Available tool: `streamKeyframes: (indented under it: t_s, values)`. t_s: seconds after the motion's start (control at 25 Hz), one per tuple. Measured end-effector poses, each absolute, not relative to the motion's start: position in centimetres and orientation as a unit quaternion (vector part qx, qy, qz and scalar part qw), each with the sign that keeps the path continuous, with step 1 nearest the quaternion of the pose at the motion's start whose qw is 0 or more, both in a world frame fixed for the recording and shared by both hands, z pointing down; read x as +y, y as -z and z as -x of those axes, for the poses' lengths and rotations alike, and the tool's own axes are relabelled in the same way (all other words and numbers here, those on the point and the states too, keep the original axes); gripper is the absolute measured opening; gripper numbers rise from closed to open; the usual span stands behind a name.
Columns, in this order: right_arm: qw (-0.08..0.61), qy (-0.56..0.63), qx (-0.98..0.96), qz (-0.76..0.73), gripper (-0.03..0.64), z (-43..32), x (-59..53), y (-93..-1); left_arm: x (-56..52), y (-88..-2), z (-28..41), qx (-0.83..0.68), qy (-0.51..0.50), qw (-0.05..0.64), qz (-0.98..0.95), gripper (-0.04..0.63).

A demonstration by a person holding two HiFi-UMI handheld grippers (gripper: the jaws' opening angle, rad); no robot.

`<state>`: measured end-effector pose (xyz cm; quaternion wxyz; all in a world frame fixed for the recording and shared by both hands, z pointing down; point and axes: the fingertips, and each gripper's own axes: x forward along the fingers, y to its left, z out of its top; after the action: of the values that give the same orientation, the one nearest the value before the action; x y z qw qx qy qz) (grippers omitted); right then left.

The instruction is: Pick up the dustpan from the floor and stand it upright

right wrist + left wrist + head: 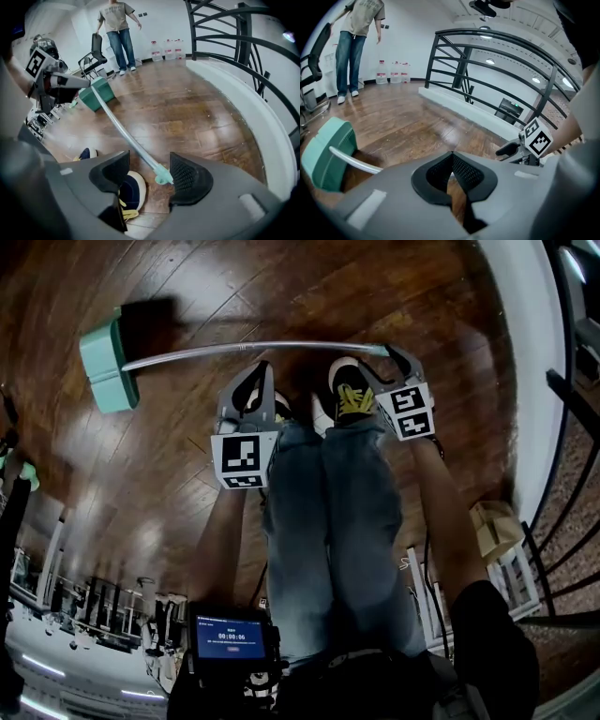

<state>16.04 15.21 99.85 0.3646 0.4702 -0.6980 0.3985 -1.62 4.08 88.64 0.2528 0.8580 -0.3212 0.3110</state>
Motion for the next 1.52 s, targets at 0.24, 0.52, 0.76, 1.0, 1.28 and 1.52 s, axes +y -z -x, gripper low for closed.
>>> streamKeyframes:
  t_s: [0.24,0.52,0.76,1.0,1.28,1.52]
  values:
    - [0.382,-0.431,-0.643,-0.504,0.284,-20.1,16.8,-104.0,3.8,-88.9,1.6,-0.334,-0.307,0.273,-0.848,0.02]
    - [0.328,-0.465,-0.671,-0.476,0.291,-18.4,16.2,-105.0,3.1,-89.0,0.8,-0.333,-0.298,0.27,-0.853,0.02]
    - [0.357,-0.463,-0.668,-0.461,0.3,-17.7,17.1,-107.8,2.8,-89.0,0.7,-0.328,-0.299,0.247,-0.862,0.02]
    - [0.389,-0.401,-0.639,-0.529,0.098,-19.5,15.9,-109.2,3.0,-89.6,0.3,-0.31,-0.301,0.226,-0.873,0.02]
    - [0.386,-0.287,-0.639,-0.6,0.089,-21.6,10.2,-98.8,1.9,-85.2,-0.4,-0.323,-0.282,0.232,-0.873,0.02]
    - [0.379,-0.188,-0.646,-0.635,0.076,-23.2,3.2,-82.9,-0.4,-73.0,-0.8,-0.331,-0.248,0.208,-0.886,0.02]
